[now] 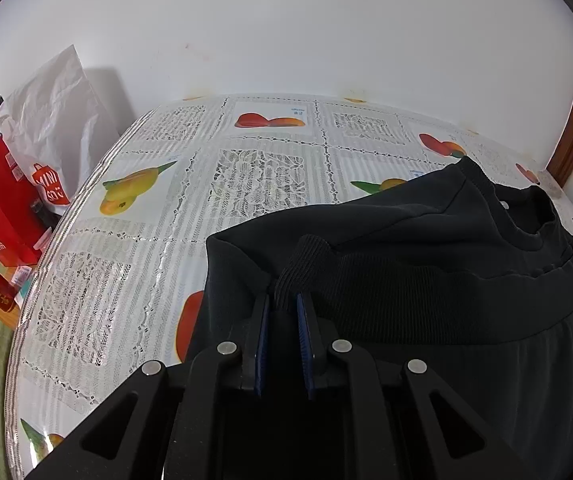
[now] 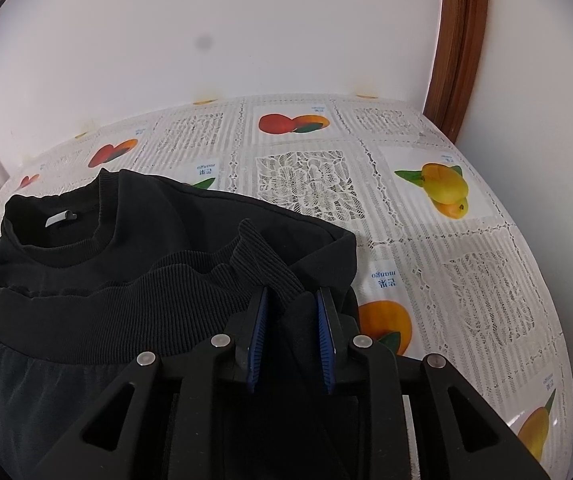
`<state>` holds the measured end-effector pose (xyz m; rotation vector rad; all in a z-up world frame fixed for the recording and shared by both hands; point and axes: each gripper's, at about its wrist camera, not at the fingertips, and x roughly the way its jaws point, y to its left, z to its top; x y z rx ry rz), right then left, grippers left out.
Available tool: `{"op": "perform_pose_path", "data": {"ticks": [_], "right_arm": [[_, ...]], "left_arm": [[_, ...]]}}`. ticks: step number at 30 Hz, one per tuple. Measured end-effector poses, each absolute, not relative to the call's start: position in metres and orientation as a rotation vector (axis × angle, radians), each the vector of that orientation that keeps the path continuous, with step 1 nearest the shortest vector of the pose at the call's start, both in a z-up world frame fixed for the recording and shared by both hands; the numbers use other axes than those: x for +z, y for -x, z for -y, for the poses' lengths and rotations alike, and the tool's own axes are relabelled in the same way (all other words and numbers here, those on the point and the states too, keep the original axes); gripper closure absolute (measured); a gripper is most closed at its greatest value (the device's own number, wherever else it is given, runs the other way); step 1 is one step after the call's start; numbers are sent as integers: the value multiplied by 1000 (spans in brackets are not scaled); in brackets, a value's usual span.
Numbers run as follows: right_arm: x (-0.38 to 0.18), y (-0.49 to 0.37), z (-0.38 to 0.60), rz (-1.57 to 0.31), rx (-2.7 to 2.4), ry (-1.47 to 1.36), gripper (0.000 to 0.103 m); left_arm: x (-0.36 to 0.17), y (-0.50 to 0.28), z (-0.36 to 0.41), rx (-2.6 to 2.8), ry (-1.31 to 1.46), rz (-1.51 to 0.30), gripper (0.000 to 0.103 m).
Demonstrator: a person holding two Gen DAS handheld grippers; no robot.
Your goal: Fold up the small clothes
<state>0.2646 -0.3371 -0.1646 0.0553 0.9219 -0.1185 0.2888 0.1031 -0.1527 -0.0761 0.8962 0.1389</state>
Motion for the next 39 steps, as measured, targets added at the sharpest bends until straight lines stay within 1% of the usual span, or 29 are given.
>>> {"op": "perform_pose_path", "data": {"ticks": [18, 21, 24, 26, 27, 28, 29, 34, 37, 39], "right_arm": [[-165, -264, 339, -917, -110, -80, 79], [-165, -263, 342, -911, -106, -95, 78], [-163, -261, 344, -900, -111, -108, 73], [-162, -260, 346, -898, -115, -114, 68], [-162, -260, 347, -900, -131, -114, 64], [-163, -261, 349, -906, -156, -118, 52], [-163, -260, 351, -909, -161, -134, 46], [-150, -249, 371, -917, -136, -246, 45], [-137, -221, 379, -919, -130, -242, 45], [-135, -201, 378, -934, -105, -208, 45]], "left_arm": [[-152, -289, -102, 136, 80, -895, 87], [-151, -287, -105, 124, 101, -892, 85], [-151, -286, -104, 117, 105, -890, 81], [-150, -285, -103, 101, 107, -891, 74], [-149, -283, -102, 97, 107, -891, 72], [-148, -281, -102, 91, 107, -891, 69], [-146, -277, -102, 75, 110, -890, 64], [-139, -244, -106, 36, 121, -910, 52], [-138, -219, -112, 51, 83, -916, 52], [-140, -197, -125, 58, 108, -925, 52]]}}
